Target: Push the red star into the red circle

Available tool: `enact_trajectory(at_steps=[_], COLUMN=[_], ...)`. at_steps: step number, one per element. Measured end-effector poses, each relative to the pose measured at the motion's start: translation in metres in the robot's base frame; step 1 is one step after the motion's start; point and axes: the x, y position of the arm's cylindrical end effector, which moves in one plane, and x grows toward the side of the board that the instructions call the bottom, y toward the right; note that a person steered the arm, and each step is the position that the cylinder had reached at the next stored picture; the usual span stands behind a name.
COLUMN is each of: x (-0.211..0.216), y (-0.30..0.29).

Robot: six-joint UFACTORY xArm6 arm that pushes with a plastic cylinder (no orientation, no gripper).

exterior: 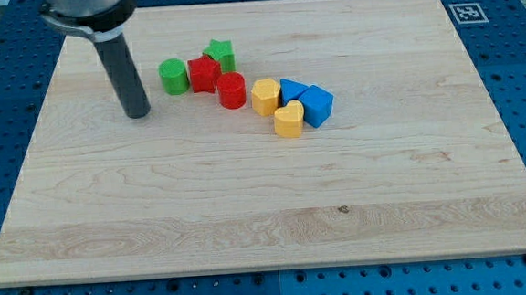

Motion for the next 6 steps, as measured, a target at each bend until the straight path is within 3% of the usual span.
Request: enact_trajectory(at_steps=[3, 4, 5, 6], x=[-0.088, -0.111, -0.127, -0.113], y=[-0.019, -0.001, 0.064, 0.088])
